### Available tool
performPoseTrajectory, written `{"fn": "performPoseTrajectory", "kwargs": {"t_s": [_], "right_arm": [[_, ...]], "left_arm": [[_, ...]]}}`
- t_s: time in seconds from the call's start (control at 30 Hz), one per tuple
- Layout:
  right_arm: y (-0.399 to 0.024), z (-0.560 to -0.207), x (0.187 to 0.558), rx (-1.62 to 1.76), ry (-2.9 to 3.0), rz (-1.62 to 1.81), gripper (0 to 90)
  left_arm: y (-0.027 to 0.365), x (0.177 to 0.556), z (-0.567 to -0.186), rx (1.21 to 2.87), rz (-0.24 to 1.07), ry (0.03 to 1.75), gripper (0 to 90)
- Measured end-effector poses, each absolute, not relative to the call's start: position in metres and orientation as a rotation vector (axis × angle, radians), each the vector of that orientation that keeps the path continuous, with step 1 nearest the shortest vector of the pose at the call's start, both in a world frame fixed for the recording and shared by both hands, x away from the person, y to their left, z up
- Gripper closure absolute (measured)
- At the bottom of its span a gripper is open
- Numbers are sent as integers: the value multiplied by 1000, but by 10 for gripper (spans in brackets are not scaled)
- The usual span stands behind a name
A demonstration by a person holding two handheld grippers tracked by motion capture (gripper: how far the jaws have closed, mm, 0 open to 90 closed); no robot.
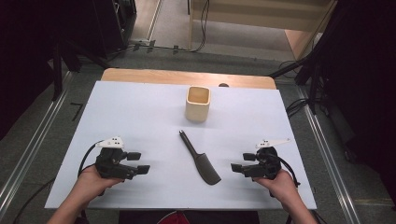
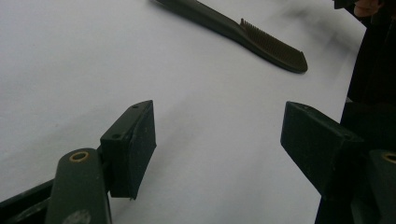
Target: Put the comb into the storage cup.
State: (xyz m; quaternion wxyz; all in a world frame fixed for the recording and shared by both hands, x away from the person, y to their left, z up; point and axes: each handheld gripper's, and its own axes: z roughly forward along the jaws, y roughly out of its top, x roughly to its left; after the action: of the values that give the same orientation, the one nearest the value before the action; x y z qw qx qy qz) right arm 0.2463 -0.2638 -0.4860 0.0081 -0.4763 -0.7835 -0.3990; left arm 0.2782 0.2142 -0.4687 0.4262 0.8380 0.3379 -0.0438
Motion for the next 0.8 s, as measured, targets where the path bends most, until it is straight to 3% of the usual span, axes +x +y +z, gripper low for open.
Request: {"fn": "performPoseTrajectory", "kwargs": {"t_s": [0.8], "right_arm": [[-265, -484, 247, -1531, -2427, -1259, 165]], "left_arm": [[215, 279, -469, 2096, -109, 854, 281]]}}
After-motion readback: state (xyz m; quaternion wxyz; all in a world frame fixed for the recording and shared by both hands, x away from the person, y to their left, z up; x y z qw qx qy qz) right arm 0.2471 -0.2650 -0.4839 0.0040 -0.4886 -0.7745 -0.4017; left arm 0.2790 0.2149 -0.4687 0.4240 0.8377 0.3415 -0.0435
